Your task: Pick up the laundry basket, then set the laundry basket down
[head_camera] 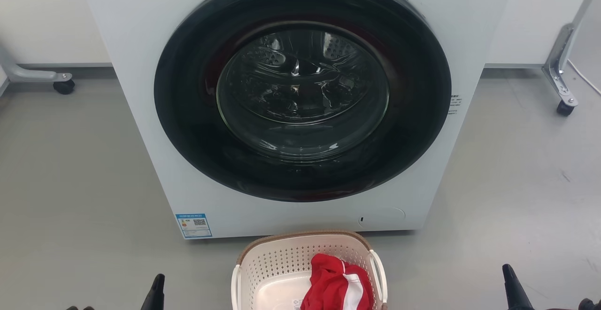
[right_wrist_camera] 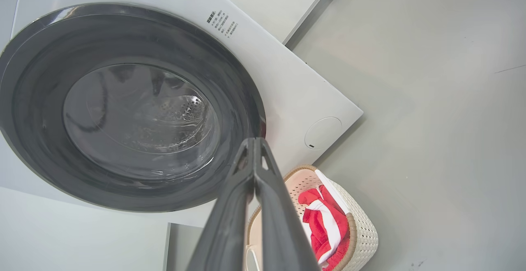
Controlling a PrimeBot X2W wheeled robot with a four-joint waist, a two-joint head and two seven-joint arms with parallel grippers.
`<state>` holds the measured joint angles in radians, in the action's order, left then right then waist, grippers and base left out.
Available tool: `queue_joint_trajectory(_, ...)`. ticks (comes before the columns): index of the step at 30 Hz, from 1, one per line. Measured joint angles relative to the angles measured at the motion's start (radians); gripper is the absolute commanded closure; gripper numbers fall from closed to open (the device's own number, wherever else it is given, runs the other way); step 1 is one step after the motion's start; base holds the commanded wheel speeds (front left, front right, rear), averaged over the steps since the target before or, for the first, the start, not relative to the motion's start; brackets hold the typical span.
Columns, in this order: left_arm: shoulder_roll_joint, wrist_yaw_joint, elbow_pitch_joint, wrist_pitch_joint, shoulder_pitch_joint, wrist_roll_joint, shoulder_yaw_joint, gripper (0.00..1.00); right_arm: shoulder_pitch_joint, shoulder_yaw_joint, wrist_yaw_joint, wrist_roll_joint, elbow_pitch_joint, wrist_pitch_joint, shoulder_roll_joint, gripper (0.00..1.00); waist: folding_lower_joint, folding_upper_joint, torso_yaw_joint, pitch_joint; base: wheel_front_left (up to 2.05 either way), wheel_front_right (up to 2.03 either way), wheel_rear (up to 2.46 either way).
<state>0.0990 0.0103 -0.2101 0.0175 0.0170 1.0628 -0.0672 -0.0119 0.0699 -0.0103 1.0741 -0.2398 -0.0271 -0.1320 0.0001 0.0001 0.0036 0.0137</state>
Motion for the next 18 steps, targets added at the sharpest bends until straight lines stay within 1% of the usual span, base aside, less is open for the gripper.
queue_joint_trajectory(12, -0.013, 0.031, -0.021, 0.027, -0.032, 0.144, 0.044, 1.0, -0.022, -0.057, -0.032, 0.146, -0.017, 0.037, 0.024, 1.0, 0.0, -0.0001, -0.001, -0.004, 0.0, 0.0, 0.0)
queue_joint_trajectory(13, -0.015, 0.035, -0.024, 0.033, -0.036, 0.175, 0.053, 1.0, -0.022, -0.067, -0.035, 0.169, -0.021, 0.045, 0.027, 1.0, 0.0, 0.0, -0.001, -0.005, 0.0, 0.0, 0.0)
queue_joint_trajectory(18, -0.024, 0.05, -0.037, 0.043, -0.037, 0.238, 0.069, 1.0, -0.025, -0.09, -0.048, 0.231, -0.026, 0.062, 0.038, 1.0, 0.0, -0.0001, -0.002, -0.007, 0.0, 0.0, 0.0)
